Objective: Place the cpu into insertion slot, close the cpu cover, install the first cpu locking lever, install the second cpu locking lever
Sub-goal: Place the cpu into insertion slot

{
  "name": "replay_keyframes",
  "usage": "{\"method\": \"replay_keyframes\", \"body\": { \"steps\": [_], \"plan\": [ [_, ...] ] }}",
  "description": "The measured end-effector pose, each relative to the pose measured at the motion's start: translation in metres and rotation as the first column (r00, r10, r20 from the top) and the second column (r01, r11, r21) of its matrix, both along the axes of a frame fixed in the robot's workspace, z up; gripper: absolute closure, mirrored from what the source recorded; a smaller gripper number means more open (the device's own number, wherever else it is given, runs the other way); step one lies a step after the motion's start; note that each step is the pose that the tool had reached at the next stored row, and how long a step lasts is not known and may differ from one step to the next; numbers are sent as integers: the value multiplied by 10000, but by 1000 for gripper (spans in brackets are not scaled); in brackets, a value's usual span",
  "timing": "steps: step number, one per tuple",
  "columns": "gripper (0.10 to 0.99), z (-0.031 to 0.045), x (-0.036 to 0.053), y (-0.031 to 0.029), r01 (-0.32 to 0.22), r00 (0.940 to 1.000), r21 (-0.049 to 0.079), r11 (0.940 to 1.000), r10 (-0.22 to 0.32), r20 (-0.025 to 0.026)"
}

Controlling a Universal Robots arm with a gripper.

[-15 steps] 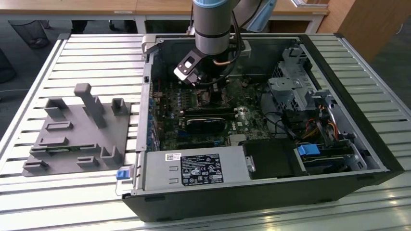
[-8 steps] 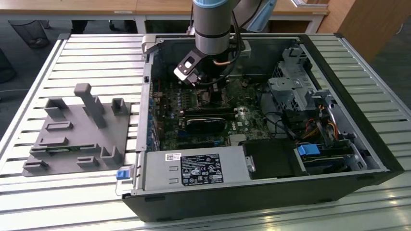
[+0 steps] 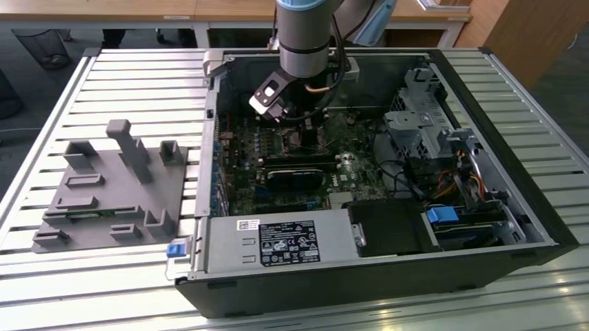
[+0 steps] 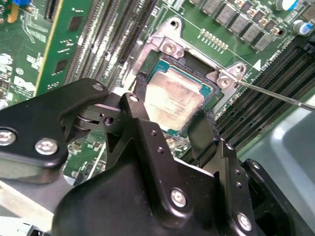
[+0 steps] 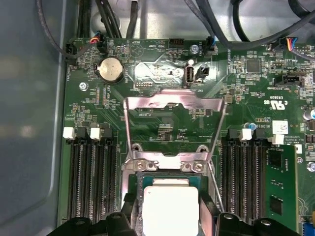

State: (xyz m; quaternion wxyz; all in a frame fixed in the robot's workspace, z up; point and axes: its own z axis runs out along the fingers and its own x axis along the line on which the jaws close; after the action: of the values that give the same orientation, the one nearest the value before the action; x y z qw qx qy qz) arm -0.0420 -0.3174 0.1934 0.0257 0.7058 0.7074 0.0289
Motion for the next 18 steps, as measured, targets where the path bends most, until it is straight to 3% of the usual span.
{"method": "replay_keyframes", "body": {
  "steps": [7, 13, 18],
  "plan": [
    [475, 5, 0, 8, 0, 10000, -2, 10000, 0, -1],
    [475, 97, 0, 6, -1, 10000, 7, 10000, 1, -3],
    [486, 114, 0, -41, 0, 10000, 57, 10000, 0, -8]
  ]
}}
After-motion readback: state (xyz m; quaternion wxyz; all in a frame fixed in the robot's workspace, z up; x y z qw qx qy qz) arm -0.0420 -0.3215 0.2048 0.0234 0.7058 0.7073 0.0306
